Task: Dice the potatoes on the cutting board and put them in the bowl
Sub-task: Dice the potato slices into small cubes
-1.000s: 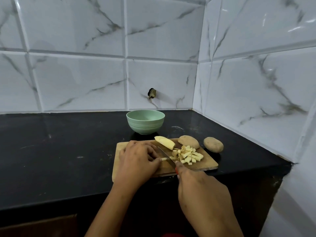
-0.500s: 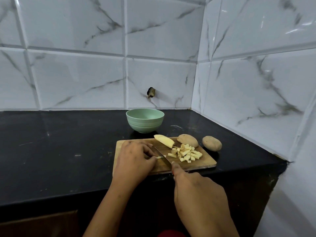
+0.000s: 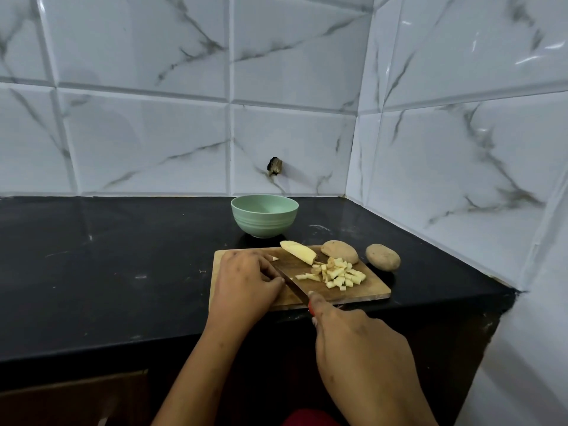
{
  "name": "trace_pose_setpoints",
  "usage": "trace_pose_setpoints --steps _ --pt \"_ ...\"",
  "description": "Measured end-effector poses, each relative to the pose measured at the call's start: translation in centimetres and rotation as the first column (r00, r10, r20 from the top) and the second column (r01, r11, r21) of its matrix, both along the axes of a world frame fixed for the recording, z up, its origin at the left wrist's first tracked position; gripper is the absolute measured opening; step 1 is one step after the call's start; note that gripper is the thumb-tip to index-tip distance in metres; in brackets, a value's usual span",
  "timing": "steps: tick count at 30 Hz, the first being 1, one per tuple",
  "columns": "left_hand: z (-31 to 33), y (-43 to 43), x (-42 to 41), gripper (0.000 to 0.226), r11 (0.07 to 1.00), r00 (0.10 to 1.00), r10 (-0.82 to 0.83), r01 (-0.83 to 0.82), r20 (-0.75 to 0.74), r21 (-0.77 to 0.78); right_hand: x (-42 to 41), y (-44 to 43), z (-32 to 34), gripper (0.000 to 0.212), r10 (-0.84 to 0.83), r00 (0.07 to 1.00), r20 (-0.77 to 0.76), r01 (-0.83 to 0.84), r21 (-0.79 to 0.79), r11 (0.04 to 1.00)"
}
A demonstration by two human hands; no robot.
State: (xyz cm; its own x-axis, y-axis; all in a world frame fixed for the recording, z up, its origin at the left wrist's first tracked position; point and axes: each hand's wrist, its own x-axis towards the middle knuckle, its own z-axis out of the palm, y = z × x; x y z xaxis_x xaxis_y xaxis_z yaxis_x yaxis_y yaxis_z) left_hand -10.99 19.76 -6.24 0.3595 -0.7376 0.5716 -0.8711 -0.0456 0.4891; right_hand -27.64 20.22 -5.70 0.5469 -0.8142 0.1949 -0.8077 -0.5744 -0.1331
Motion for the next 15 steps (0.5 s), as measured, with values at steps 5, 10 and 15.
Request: trace_pose_setpoints --steps 5,10,15 --pt "0.1 0.2 -0.1 0.008 1.0 1.0 -0.01 0.01 -0.012 -0.002 0.2 0.3 0.2 0.061 0.022 0.999 -0.035 -0.024 -0.047 0.999" --pt "0.1 0.0 -0.2 0.01 0.998 0.998 0.056 -0.056 -0.013 -0.013 0.3 1.6 0.6 0.074 0.052 0.989 -0.135 -0.058 -0.04 0.998" --pt "-0.7 -0.6 0.1 0.013 0.991 0.991 0.133 -0.133 -0.018 0.008 -0.5 1.6 1.0 0.07 0.05 0.995 -0.091 -0.055 -0.049 0.997"
